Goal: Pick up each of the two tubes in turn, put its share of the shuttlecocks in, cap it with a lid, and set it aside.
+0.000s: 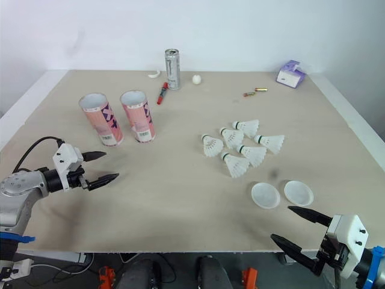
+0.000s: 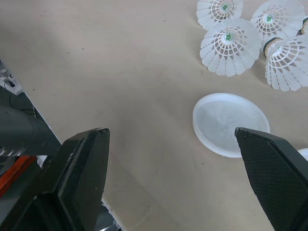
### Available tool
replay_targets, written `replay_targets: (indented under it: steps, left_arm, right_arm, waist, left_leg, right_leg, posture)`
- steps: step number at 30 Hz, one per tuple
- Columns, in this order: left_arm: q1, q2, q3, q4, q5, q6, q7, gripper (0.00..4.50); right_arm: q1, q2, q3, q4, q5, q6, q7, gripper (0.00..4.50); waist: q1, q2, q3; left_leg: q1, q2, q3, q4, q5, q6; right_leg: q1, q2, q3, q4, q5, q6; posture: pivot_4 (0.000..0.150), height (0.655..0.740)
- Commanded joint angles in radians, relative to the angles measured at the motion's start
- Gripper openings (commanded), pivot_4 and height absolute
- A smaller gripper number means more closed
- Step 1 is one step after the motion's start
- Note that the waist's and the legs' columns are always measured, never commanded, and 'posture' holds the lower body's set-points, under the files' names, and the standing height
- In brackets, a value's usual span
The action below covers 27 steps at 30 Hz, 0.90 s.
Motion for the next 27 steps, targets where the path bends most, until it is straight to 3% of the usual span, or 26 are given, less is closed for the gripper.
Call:
replay_targets:
  steps: [1,7,20,24,27]
  left_arm:
    - [-0.004,0.023,0.028,-0.018,-0.028,-0.035,-0.053,4.50]
    - [0.009,0.041,0.034,-0.026,-0.071,-0.055,-0.150,4.50]
    - [-0.021,0.046,0.027,0.027,-0.028,-0.091,-0.136,4.50]
    - [-0.032,0.014,0.021,0.045,0.029,-0.113,-0.037,4.50]
    - [-0.040,-0.049,0.040,0.002,0.002,-0.024,0.081,4.50]
  right_arm:
    - [-0.008,-0.016,-0.032,-0.011,0.008,0.000,0.004,4.46]
    - [-0.017,-0.012,-0.027,0.046,-0.005,-0.037,0.038,4.46]
    - [-0.054,0.000,-0.017,0.165,-0.015,-0.109,0.087,4.46]
    - [-0.125,-0.006,0.012,0.128,0.023,-0.046,0.028,4.46]
    - [-0.202,-0.015,0.073,0.066,0.048,0.024,-0.024,4.46]
  waist:
    - [0.000,0.000,0.000]
    - [-0.001,0.000,0.000]
    - [0.000,0.000,0.000]
    - [0.000,0.000,0.000]
    - [-0.001,0.000,0.000]
  left_leg:
    - [0.000,0.000,0.000,0.000,0.000,0.000]
    - [0.000,0.000,0.001,0.000,0.000,0.000]
    - [0.000,0.000,0.000,0.000,0.000,0.000]
    - [0.001,0.000,0.001,0.000,0.000,0.000]
    - [0.001,0.000,0.001,0.000,0.000,0.000]
  right_leg:
    - [0.000,0.000,0.000,0.000,0.000,0.000]
    - [0.000,0.000,0.000,0.000,0.000,0.000]
    - [0.000,0.000,0.000,0.000,0.000,0.000]
    - [0.000,0.001,0.000,0.000,0.000,0.000]
    - [0.000,0.001,0.000,0.000,0.000,0.000]
  posture:
    - [0.150,0.7400]
    - [0.150,0.7400]
    - [0.150,0.7400]
    - [0.150,0.7400]
    - [0.150,0.7400]
